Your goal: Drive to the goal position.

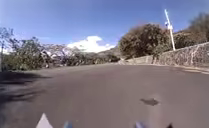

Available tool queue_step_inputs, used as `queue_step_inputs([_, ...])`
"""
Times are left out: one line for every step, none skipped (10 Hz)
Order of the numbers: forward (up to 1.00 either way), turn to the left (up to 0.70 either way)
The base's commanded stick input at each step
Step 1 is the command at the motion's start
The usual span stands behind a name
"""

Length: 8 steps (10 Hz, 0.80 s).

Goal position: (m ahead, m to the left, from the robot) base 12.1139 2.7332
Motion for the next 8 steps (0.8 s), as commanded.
queue_step_inputs([0.50, -0.50])
queue_step_inputs([0.50, -0.43])
queue_step_inputs([0.50, -0.23])
queue_step_inputs([0.50, -0.03])
queue_step_inputs([0.50, 0.00])
queue_step_inputs([0.50, 0.00])
queue_step_inputs([0.50, 0.00])
queue_step_inputs([0.50, 0.00])
